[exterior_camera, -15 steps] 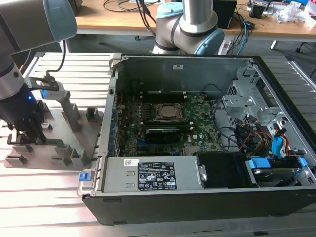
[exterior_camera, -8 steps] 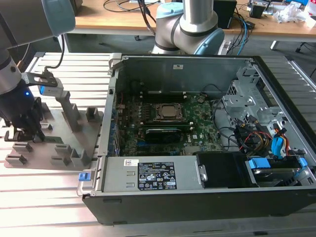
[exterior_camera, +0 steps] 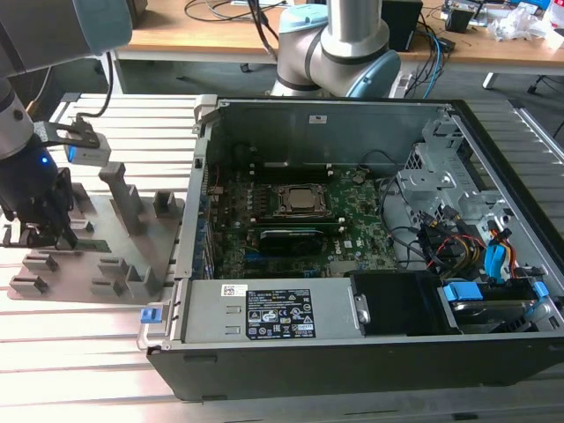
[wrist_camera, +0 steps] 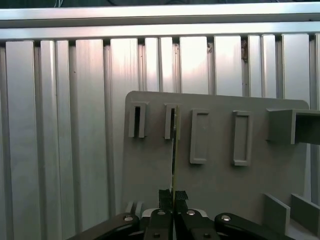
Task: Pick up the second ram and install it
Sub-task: 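Pick up the second ram and move it above second insertion slot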
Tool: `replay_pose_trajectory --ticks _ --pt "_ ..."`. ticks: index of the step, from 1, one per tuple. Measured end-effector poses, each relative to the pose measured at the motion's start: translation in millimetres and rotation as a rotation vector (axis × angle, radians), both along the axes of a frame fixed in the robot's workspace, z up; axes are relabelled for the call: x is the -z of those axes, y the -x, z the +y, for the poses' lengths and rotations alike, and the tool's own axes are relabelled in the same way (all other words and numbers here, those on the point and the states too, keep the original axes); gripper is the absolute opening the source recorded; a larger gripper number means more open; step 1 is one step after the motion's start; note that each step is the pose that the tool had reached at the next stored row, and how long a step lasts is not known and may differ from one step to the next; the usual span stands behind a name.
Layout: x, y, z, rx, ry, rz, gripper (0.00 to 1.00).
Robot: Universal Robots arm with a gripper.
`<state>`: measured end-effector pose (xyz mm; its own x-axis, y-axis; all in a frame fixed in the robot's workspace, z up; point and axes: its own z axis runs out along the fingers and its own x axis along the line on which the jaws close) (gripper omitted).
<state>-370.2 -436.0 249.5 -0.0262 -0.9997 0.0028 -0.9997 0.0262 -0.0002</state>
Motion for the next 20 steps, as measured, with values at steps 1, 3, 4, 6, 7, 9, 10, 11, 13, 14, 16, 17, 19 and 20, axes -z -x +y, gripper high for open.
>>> replay_pose_trajectory --ticks 1,3,4,6,7,9,10,11,13,14,16,17,19,20 --pt "-1.5 0.0 0.0 0.0 0.0 0.0 0.14" --pt "-5.3 0.0 0.0 0.0 0.0 0.0001 0.14" --pt "-7.1 0.0 0.0 0.0 0.0 0.0 0.14" --pt "-9.3 0.0 0.0 0.0 0.0 0.0001 0.14" --pt "-11.1 0.0 0.0 0.0 0.0 0.0 0.14" --pt "-14.9 0.0 0.0 0.0 0.0 0.0 0.14" --pt "-17.5 0.0 0.0 0.0 0.0 0.0 0.14" --pt "-20.2 0.0 0.0 0.0 0.0 0.0 0.14" --pt "-22.7 0.0 0.0 0.0 0.0 0.0 0.14" --pt "-27.7 0.0 0.0 0.0 0.0 0.0 0.14" --pt "-32.8 0.0 0.0 0.0 0.0 0.0 0.14" --pt "-34.9 0.0 0.0 0.0 0.0 0.0001 0.14" --pt "-42.0 0.0 0.0 0.0 0.0 0.0 0.14" --pt "-46.6 0.0 0.0 0.0 0.0 0.0 0.14"
